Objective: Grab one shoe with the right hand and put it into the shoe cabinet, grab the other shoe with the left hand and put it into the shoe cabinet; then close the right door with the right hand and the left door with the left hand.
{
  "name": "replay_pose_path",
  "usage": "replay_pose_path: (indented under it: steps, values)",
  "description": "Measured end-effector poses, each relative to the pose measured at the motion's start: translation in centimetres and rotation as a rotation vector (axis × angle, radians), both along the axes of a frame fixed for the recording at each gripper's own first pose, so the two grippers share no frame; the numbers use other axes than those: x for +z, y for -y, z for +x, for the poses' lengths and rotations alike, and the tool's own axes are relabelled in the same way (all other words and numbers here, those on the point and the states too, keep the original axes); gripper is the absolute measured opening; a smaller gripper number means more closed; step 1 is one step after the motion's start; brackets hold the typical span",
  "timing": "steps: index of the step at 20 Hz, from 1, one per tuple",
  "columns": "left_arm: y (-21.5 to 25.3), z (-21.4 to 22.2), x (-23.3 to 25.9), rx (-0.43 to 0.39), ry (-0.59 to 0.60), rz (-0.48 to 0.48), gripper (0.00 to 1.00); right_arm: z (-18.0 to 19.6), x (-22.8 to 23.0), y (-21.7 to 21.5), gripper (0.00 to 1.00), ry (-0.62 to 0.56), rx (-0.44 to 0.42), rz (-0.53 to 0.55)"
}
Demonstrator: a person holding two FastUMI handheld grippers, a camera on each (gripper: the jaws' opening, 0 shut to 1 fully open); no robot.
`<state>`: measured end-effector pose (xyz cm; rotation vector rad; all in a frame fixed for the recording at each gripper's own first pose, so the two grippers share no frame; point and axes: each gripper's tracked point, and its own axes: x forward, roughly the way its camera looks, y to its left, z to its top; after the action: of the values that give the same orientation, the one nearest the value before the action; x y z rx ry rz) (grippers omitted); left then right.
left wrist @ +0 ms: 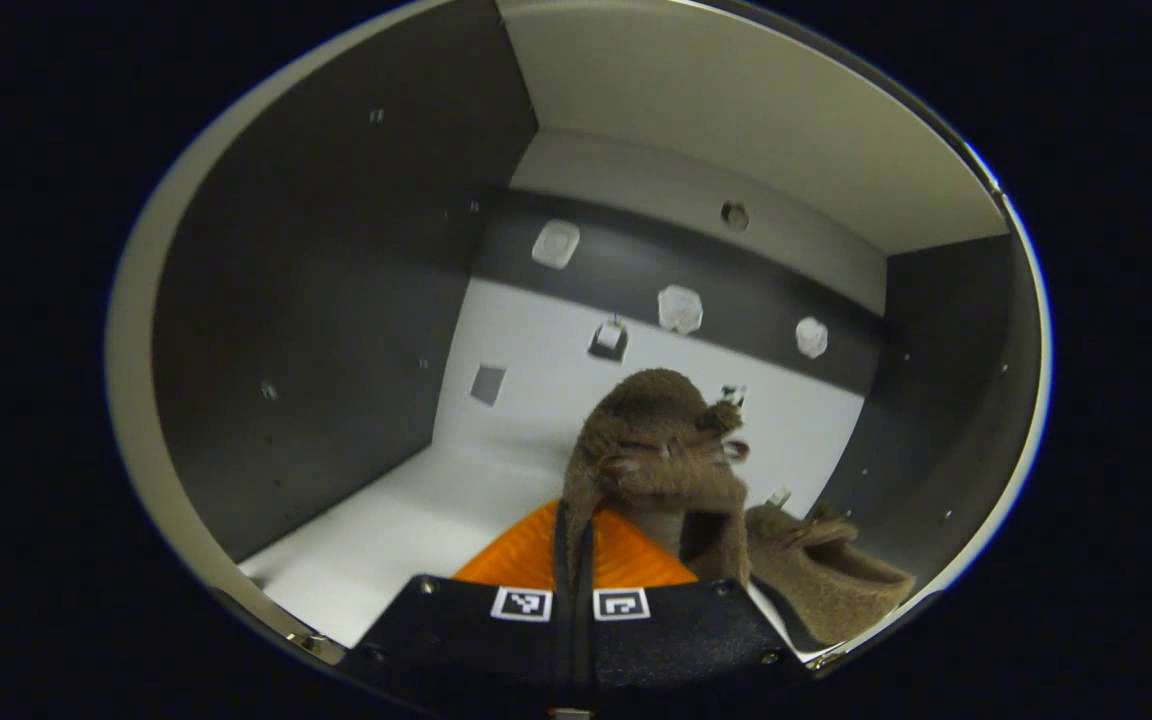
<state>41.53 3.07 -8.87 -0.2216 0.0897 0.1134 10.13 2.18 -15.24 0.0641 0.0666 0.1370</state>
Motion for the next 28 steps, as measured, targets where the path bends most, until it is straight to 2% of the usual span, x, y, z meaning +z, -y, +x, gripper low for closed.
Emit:
replay_pose_path:
  steps: [1,3,6,8,9,12,13,14,15,17,23,28]
  values:
    - [0.2,0.7,1.4,-0.004,0.078,-0.008,0.03,-0.1,0.0,0.1,0.98,0.000,-0.002,0.005]
    - [0.5,0.4,0.2,-0.017,0.040,-0.010,0.02,-0.4,0.1,0.1,0.99,0.007,0.002,0.013]
    - [0.4,0.5,0.5,-0.008,0.041,0.036,0.02,-0.9,0.0,0.1,0.96,0.002,0.000,0.035]
    - [0.5,0.6,0.7,-0.008,0.074,0.021,0.04,-1.5,0.1,0.1,0.96,0.005,0.001,0.040]
    - [-0.1,0.7,1.0,-0.002,0.097,0.011,0.14,-1.8,0.2,0.2,0.96,0.006,-0.005,0.040]
    - [-1.4,0.4,0.6,0.024,0.088,-0.022,0.65,-2.9,0.4,0.2,0.98,0.019,-0.013,0.038]
    - [-2.1,0.3,0.8,0.048,0.088,-0.003,0.82,-3.2,0.1,0.1,0.98,0.017,-0.013,0.033]
    - [-2.1,-0.2,1.0,0.040,0.086,0.024,0.81,-3.6,-0.1,-0.1,0.98,0.012,-0.010,0.026]
    - [-1.8,-0.8,1.4,0.019,0.090,0.045,0.92,-4.0,-0.4,-0.2,0.98,0.008,-0.008,0.019]
    - [-1.7,-2.2,1.9,0.008,0.096,0.085,0.97,-5.0,-0.8,0.1,0.99,0.006,-0.019,0.010]
    - [-0.1,-9.4,1.9,-0.021,0.092,0.206,0.97,-9.8,-1.4,0.9,0.98,0.024,-0.052,0.033]
    - [2.1,-18.3,3.3,-0.062,0.121,0.193,0.96,-14.4,-0.3,2.4,0.99,0.053,-0.088,0.012]
